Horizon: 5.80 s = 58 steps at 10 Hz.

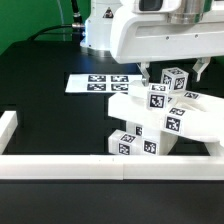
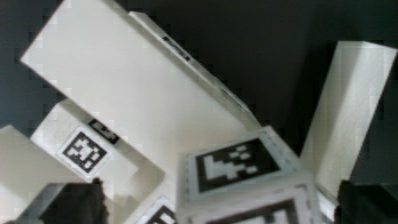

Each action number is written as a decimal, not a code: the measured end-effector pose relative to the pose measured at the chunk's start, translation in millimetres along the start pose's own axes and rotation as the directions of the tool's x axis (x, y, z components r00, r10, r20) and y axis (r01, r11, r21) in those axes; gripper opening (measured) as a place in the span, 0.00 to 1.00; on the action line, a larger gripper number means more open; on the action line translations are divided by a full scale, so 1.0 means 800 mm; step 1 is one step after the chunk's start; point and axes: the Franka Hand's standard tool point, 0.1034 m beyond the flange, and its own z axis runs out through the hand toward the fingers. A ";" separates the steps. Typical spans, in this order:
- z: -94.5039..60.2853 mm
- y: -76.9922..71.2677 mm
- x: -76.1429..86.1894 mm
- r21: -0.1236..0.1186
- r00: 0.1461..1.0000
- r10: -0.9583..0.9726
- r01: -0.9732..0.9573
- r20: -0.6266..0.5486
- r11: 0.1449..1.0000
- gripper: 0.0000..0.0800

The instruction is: Assemble chair

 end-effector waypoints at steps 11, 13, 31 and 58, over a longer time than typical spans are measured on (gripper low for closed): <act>0.000 0.002 0.000 0.002 0.927 0.376 -0.376 0.000 0.927 0.35; 0.000 0.001 0.000 0.002 0.871 0.491 -0.491 0.001 0.871 0.35; 0.000 -0.002 0.000 0.001 0.217 0.976 -0.976 0.004 0.217 0.36; 0.000 0.008 -0.001 -0.001 0.958 0.287 -0.287 -0.001 0.958 0.36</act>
Offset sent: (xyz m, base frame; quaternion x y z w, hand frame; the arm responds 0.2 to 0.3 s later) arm 0.0000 0.0000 0.0000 0.0000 0.0000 0.0000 1.0000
